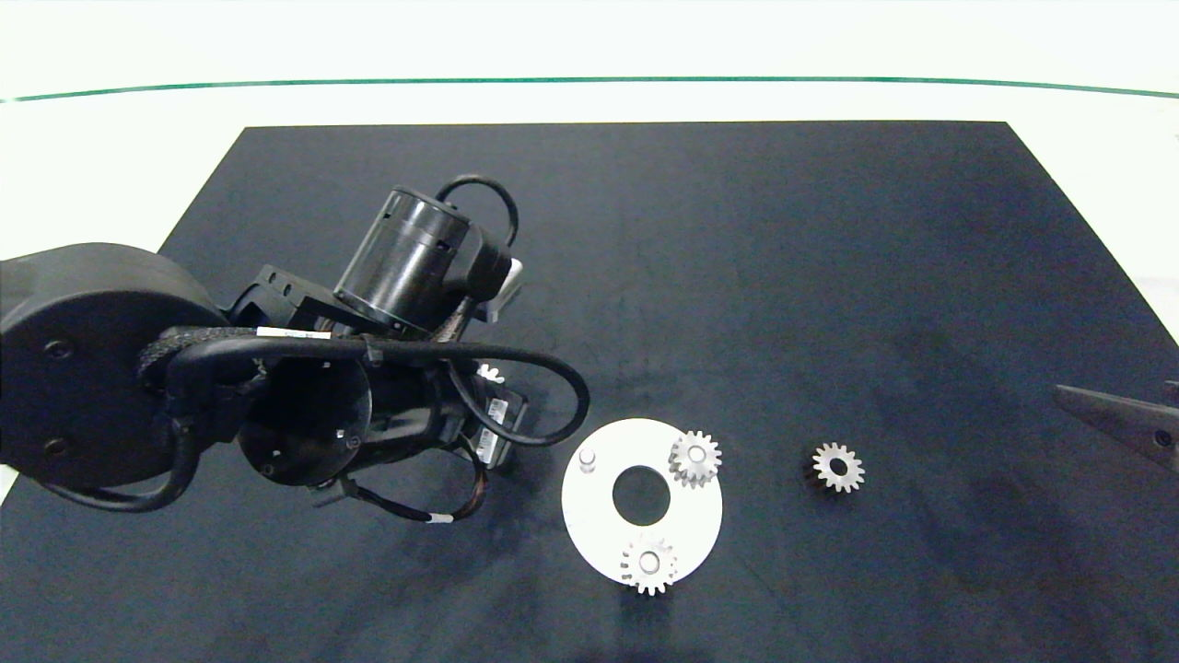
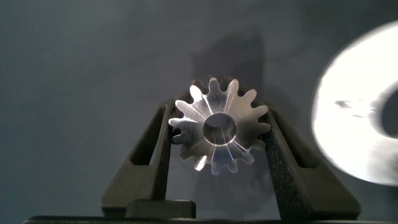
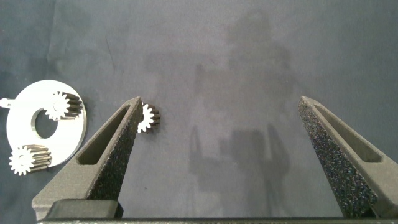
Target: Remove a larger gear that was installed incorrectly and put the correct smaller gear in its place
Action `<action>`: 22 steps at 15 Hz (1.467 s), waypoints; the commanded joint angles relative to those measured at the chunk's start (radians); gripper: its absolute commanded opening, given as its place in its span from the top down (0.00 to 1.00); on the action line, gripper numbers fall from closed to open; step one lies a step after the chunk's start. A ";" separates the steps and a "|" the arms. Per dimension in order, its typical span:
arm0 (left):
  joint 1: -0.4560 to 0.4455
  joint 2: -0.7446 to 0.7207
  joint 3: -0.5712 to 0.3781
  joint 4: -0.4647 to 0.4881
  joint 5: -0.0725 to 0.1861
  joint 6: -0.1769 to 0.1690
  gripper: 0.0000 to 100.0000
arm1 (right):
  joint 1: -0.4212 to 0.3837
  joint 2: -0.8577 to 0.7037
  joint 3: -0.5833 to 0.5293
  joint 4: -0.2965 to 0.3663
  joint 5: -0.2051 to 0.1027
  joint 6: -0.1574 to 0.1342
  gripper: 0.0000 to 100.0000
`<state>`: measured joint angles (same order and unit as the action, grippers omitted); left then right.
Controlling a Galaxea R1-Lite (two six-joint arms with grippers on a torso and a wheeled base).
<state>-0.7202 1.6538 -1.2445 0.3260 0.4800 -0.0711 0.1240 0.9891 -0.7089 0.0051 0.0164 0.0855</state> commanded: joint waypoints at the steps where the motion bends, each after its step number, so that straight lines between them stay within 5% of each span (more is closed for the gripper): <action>1: 0.061 -0.023 0.062 -0.001 0.002 -0.003 0.69 | 0.000 -0.001 0.002 -0.001 0.000 0.000 0.00; 7: 0.102 -0.025 0.088 -0.027 -0.004 -0.004 0.69 | 0.000 -0.001 0.002 -0.001 -0.001 0.000 0.00; 8: 0.102 -0.032 0.097 -0.025 -0.006 -0.004 0.00 | 0.000 0.003 0.002 -0.001 -0.003 0.000 0.00; 16: 0.125 -0.069 0.125 -0.025 -0.043 -0.009 0.00 | 0.008 0.017 0.016 -0.001 -0.001 -0.007 0.00; 22: 0.127 -0.253 0.214 -0.025 -0.058 -0.010 0.00 | 0.126 0.089 0.040 -0.013 -0.033 -0.040 0.00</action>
<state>-0.5936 1.4643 -1.0540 0.2991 0.4189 -0.0794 0.2289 1.0496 -0.6738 -0.0077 -0.0130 0.0485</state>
